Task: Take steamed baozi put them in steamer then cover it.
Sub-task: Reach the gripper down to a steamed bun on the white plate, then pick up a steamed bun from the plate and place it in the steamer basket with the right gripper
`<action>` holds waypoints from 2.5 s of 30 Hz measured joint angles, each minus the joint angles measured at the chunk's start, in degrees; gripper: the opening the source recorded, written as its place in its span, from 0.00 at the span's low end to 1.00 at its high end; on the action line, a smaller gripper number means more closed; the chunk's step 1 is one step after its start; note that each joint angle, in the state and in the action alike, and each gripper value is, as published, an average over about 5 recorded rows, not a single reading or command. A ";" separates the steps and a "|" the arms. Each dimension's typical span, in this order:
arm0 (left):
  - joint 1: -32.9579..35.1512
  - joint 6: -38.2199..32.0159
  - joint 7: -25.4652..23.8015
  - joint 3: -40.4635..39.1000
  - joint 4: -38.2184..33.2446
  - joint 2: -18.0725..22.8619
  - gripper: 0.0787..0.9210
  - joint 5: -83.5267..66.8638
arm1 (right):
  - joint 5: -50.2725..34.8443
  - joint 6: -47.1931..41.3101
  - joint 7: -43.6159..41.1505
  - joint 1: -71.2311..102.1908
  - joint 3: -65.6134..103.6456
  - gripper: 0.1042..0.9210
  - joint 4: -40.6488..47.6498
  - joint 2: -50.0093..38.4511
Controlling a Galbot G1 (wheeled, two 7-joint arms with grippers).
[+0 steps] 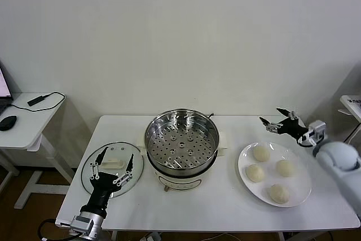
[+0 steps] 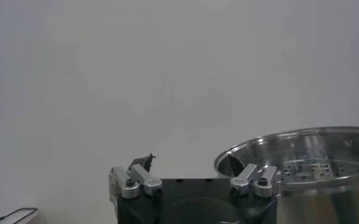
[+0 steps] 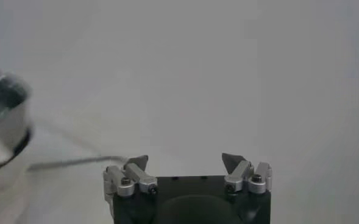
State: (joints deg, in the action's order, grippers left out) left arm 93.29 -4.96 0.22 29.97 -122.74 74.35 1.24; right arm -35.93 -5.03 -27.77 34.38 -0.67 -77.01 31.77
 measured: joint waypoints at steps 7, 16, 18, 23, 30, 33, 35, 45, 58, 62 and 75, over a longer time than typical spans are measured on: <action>0.52 0.13 0.28 0.30 -0.50 0.37 0.88 0.33 | 13.10 1.29 -22.29 -17.34 -15.11 0.88 8.82 0.22; 0.95 0.02 0.38 0.76 -0.41 0.91 0.88 0.61 | 30.45 5.02 -38.86 -28.39 -25.94 0.88 17.87 4.60; 0.92 0.00 0.40 0.81 -0.37 1.04 0.88 0.62 | 33.34 5.71 -40.44 -29.57 -27.30 0.88 19.37 5.73; 0.95 -0.14 0.46 1.04 -0.42 1.23 0.88 0.64 | 39.09 7.15 -42.33 -31.28 -29.41 0.88 22.81 8.63; 1.07 -0.61 0.62 1.33 0.16 1.24 0.88 0.65 | 44.56 8.63 -41.61 -32.24 -31.09 0.88 27.19 12.45; 1.18 -0.79 0.67 1.23 0.42 1.37 0.88 0.74 | 46.01 8.96 -40.81 -32.43 -31.64 0.88 28.68 13.86; 1.28 -0.90 0.68 1.15 0.55 1.45 0.88 0.85 | 46.79 9.14 -40.42 -32.53 -31.93 0.88 29.49 14.68; 1.40 -1.13 0.69 1.17 0.77 1.47 0.88 1.00 | 48.95 9.87 -39.66 -32.83 -32.80 0.87 31.54 17.16; 1.53 -1.24 0.70 1.28 0.68 1.54 0.88 1.02 | 50.12 10.30 -39.96 -32.42 -33.40 0.77 31.34 17.73; 1.56 -1.27 0.73 1.37 0.64 1.57 0.88 1.02 | 50.33 10.45 -40.11 -32.49 -33.55 0.74 31.09 17.64; 0.67 -1.38 0.78 1.63 0.84 1.17 0.88 0.85 | 49.00 12.07 -42.26 -36.53 -36.44 0.66 24.37 14.03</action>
State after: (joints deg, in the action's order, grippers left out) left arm 93.95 -6.34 1.00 31.60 -121.90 75.52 2.09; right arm 13.07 7.04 -70.03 -2.15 -37.12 -52.64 45.81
